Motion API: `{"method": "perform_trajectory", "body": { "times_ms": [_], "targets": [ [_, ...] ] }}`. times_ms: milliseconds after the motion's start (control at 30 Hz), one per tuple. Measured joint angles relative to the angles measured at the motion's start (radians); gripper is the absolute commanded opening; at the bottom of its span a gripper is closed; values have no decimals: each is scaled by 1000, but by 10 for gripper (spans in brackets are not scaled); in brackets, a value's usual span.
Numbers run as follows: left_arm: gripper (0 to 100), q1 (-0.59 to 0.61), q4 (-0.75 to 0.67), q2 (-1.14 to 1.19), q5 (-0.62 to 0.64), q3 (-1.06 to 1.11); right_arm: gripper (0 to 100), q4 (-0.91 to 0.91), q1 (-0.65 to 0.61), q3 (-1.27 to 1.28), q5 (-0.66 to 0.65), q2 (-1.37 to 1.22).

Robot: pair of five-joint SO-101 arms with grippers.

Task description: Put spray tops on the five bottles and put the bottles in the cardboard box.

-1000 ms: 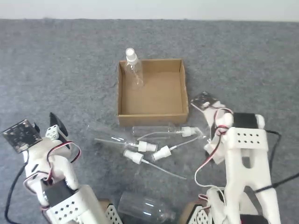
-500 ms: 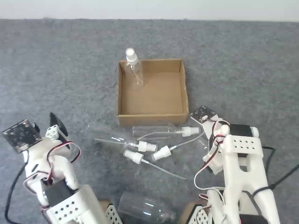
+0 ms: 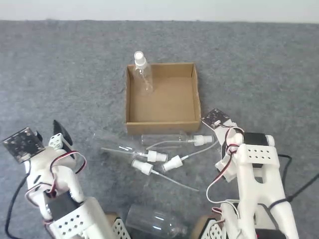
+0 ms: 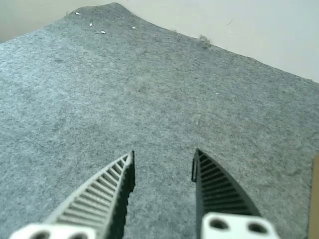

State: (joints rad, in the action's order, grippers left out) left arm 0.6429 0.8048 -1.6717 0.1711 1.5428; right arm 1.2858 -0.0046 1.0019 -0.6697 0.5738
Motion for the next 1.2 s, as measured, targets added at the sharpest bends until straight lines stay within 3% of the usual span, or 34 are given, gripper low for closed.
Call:
{"method": "perform_trajectory", "body": {
  "times_ms": [233, 533, 800, 1200],
  "targets": [
    [180, 0, 0, 0, 0, 0, 243, -20, 0, 0, 0, -6],
    [181, 0, 0, 0, 0, 0, 240, -101, 2, 0, 0, -193],
    [181, 0, 0, 0, 0, 0, 18, -98, 0, 0, 0, -193],
    [181, 0, 0, 0, 0, 0, 13, 66, 0, -143, 0, -195]
  ]
}}
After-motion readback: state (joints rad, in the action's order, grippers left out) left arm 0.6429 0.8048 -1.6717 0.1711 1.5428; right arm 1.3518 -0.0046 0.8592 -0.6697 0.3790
